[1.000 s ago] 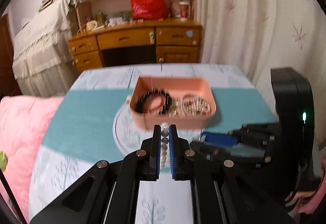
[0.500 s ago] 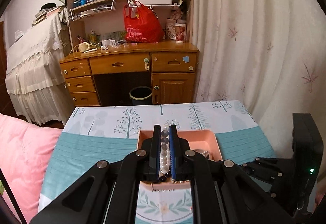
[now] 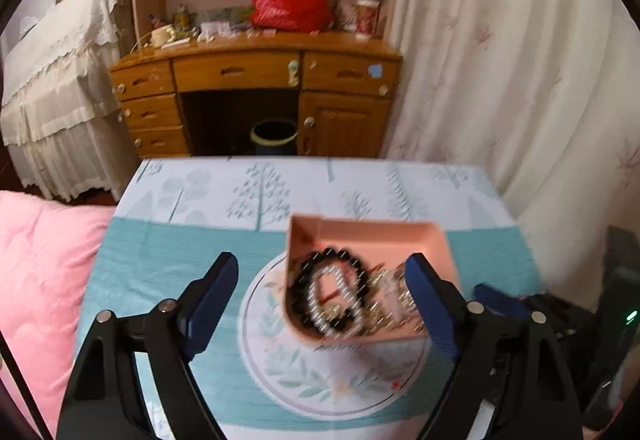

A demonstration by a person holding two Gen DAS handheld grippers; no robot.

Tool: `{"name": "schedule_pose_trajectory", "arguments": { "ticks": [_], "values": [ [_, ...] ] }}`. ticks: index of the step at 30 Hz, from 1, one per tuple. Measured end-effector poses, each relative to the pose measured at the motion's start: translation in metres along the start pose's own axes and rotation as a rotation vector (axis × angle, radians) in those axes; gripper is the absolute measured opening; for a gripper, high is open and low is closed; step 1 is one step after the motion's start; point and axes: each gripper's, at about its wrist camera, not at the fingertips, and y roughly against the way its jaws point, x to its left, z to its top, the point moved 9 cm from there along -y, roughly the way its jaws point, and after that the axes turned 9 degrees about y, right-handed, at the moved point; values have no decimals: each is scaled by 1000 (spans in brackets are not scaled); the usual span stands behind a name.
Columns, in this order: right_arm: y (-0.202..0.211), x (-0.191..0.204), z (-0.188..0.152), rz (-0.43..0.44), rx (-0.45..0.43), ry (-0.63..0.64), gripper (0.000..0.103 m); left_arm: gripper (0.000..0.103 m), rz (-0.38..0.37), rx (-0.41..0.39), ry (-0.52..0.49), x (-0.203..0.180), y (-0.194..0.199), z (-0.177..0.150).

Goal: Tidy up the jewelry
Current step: 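Carry the pearl bracelet and star brooch into the pink tray and open both tools, then move the right tool to the red-stone ring and close on it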

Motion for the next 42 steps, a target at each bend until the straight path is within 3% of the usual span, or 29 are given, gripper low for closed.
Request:
{"name": "schedule_pose_trajectory", "arguments": {
  "ticks": [3,5,9,13,20,24,27,32,37,42],
  "values": [
    [2,0,-10,7,17,-68,46,87,18,58,11,13,-3,-17],
    [1,0,-19,23,36,-147,46,96,45,98,9,24,-3,-28],
    [-2,7,-39,82,76,-305,46,97,93,164,-11,44,-3,-52],
    [-6,16,-60,19,120,-377,46,97,129,254,1,63,-6,-78],
    [-18,39,-74,-163,166,-289,46,97,128,378,86,88,-7,-120],
    [-23,52,-73,-216,166,-194,46,97,144,422,102,96,-9,-130],
    [-27,58,-72,-257,175,-142,46,97,100,433,111,95,-8,-131],
    [-34,60,-76,-270,202,-125,39,97,42,441,133,94,-6,-132],
    [-33,60,-78,-272,214,-111,19,97,27,468,154,97,-8,-135],
    [-30,61,-79,-260,228,-106,18,97,6,489,211,106,-7,-138]
  ]
}}
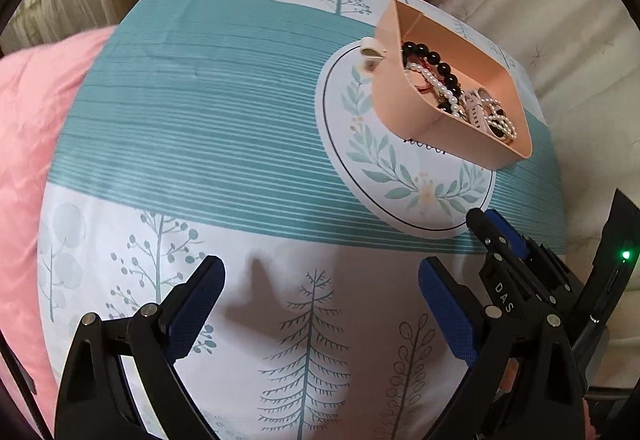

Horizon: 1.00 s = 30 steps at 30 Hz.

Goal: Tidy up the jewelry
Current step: 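Move the right tool to the red-stone ring and close on it, then carry the ring into the pink tray and open the right tool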

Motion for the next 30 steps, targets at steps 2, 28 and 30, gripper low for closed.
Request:
{"name": "schedule_pose_trajectory", "arguments": {
  "ticks": [2,28,30],
  "values": [
    [0,3,1,25,4,0,7,97,3,-5,8,4,1,1],
    [72,11,104,120,-284,26,7,97,222,-194,-148,53,55,-4],
    [75,-1,118,100,-332,5,7,97,242,-203,-153,53,54,-6]
  ]
}}
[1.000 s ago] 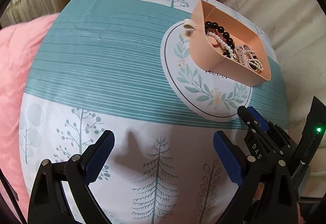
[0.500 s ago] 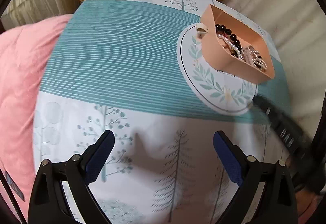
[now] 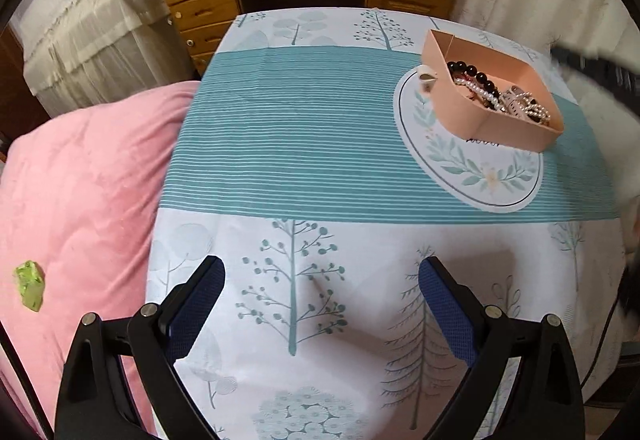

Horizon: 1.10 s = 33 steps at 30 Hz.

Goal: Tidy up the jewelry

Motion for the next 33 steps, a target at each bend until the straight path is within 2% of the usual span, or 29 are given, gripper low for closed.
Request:
{"name": "schedule_pose_trajectory", "arguments": {
  "ticks": [2,5,6,8,10,11,13,15,17,19,20,21,23,27,29,30,33],
  "values": [
    [-6,-12,14,-10,-25,-32,8,97,27,6,-4,0,0,-6],
    [-13,-22,19,-17,6,-57,9,97,44,-1,-36,-7,6,-15],
    [-14,-24,20,-17,13,-64,12,97,51,-10,-56,-11,10,-17],
    [-11,-28,16,3,32,-90,30,97,81,-50,-116,-21,20,-19],
    [-4,-30,8,23,32,-108,56,97,122,-104,-163,-29,33,-19],
    [0,-32,1,28,38,-117,60,97,139,-122,-176,-32,39,-21],
    [7,-35,-19,19,86,-126,68,97,142,-99,-173,-41,46,-32],
    [13,-40,-45,-30,191,-112,68,97,141,-43,-132,-46,49,-47],
    [24,-46,-80,-81,336,-77,68,97,88,37,-69,-54,54,-69],
    [44,-50,-118,-68,459,-83,69,97,4,98,-21,-64,59,-86],
    [55,-52,-134,-49,491,-98,72,97,-19,110,-4,-67,62,-91],
    [68,-52,-150,-28,517,-111,79,97,-34,113,9,-70,65,-95],
    [92,-54,-177,-18,555,-113,86,97,-51,95,25,-75,73,-98],
    [136,-65,-216,-61,596,-114,88,97,-54,63,16,-86,89,-94],
    [155,-65,-222,-6,585,-184,88,97,-48,61,18,-93,101,-88],
    [160,-65,-222,32,577,-218,88,97,-69,45,35,-98,112,-83],
    [176,-56,-205,148,526,-334,88,97,-104,16,75,-101,137,-74]
  ]
}}
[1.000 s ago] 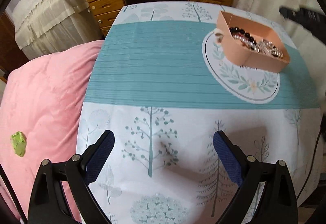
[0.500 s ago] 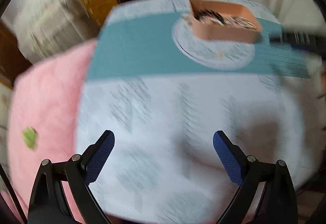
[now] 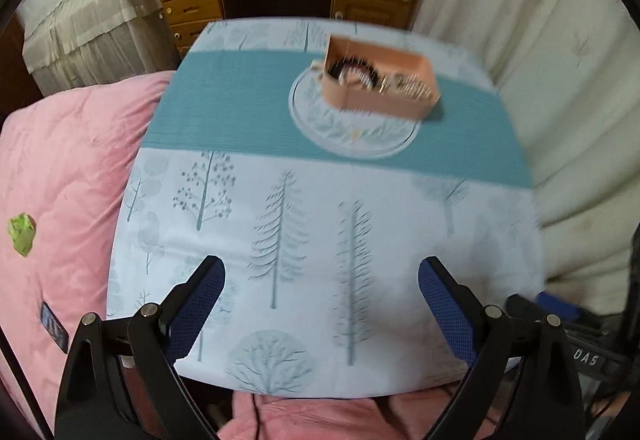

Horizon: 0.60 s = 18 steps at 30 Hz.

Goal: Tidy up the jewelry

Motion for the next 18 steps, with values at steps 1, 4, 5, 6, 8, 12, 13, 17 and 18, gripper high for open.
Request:
{"name": "schedule_pose_trajectory", "arguments": {
  "ticks": [1,4,5,6,8,12,13,17,18],
  "values": [
    [6,7,2,17,-8,0,88,97,16,-17,-1,-2,10,3],
    [30,30,15,52,-76,60,88,97,65,-70,-57,-11,34,7],
    [41,38,18,39,-112,92,88,97,59,-80,-74,-14,40,7],
    [47,44,24,27,-130,108,88,97,48,-84,-83,-17,44,7],
    [59,56,25,-12,-171,154,89,97,42,-95,-105,-23,49,3],
    [71,69,21,-68,-217,220,97,97,82,-146,-147,-30,53,-3],
    [74,66,21,-79,-224,216,97,97,78,-140,-145,-31,51,-3],
    [81,59,20,-87,-244,190,98,97,70,-136,-123,-28,51,-1],
    [83,60,21,-87,-251,188,98,97,59,-134,-107,-26,51,0]
  ]
}}
